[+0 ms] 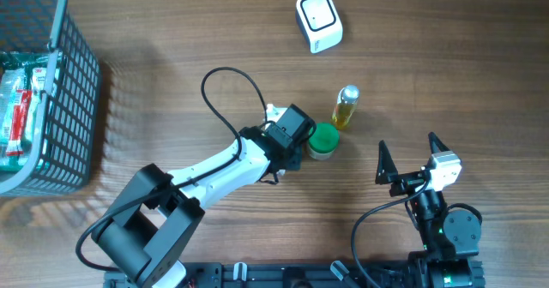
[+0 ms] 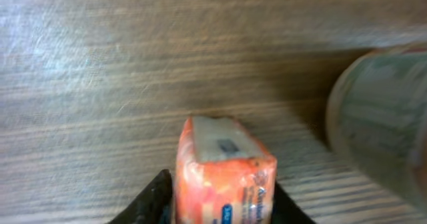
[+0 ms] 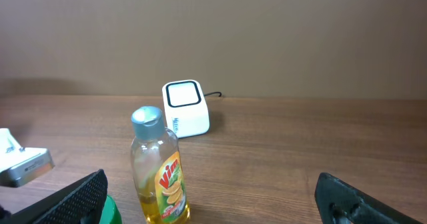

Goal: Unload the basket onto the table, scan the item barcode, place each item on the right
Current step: 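Lower the orange snack pack onto the table left of the green-capped jar, then open the left gripper and swing it back to the basket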

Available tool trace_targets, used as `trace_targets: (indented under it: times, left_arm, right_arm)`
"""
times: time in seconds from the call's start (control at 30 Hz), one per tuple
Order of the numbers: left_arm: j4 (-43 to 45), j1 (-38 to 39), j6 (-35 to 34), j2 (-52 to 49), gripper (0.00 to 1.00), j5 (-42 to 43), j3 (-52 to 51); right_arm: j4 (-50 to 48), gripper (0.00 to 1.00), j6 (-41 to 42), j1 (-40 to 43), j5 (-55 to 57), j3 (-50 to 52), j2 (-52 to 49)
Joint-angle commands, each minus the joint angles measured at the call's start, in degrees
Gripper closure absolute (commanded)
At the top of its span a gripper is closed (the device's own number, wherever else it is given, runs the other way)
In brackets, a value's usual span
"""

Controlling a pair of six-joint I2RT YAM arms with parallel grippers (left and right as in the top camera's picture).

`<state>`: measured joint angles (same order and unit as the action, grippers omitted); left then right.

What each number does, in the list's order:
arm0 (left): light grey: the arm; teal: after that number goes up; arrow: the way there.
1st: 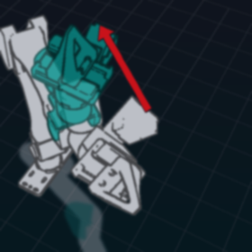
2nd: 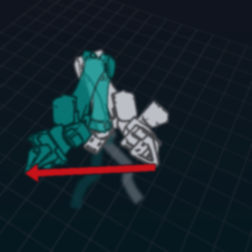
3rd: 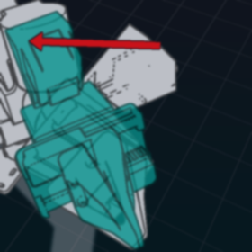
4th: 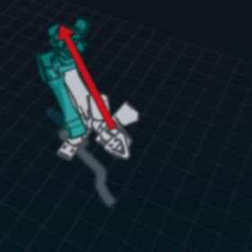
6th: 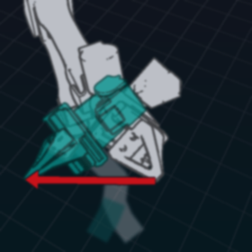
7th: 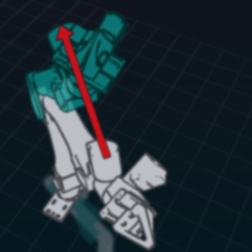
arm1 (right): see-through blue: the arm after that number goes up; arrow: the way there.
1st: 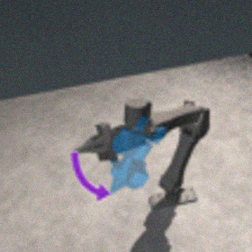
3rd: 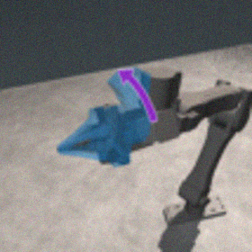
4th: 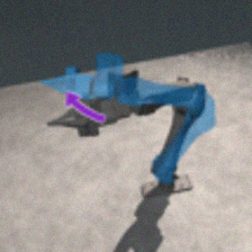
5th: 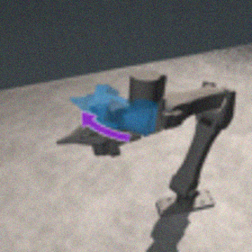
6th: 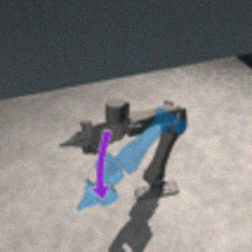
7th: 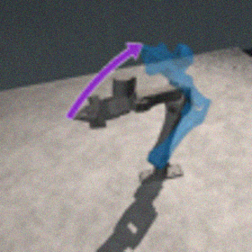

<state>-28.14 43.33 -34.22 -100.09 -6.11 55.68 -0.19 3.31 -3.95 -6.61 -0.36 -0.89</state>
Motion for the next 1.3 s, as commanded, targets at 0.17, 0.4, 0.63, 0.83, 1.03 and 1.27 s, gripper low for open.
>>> trace_targets:
  times: [0.17, 0.4, 0.63, 0.83, 1.03, 1.27]
  left_arm:
    - [2.14, -0.11, -5.53, -0.52, 0.78, -0.57, -0.39]
    - [3.8, -0.11, -5.51, -0.52, 0.65, -0.57, -0.39]
    - [3.67, -0.11, -5.2, -0.31, 0.5, -2.08, 0.28]
    - [3.06, -0.13, -2.23, 1.33, 0.46, -4.07, 3.17]
    - [-1.64, -3.5, 0.13, 5.86, 0.46, -9.66, 9.27]
    - [-7.82, -14.27, 14.43, 12.07, 0.26, -9.64, 17.53]
  right_arm:
    - [-0.17, 0.0, -0.2, 0.26, 0.11, 0.07, 0.28]
    - [-0.2, 0.0, -0.2, 0.26, 0.11, 0.07, 0.28]
    - [-0.17, 0.0, -0.2, 0.26, 0.11, 0.07, 0.28]
    - [-0.2, 0.0, -0.17, 0.26, 0.11, 0.07, 0.28]
    - [-0.17, 0.0, -0.2, 0.26, 0.11, 0.07, 0.28]
    - [-0.2, 0.0, -0.2, 0.26, 0.11, 0.07, 0.24]
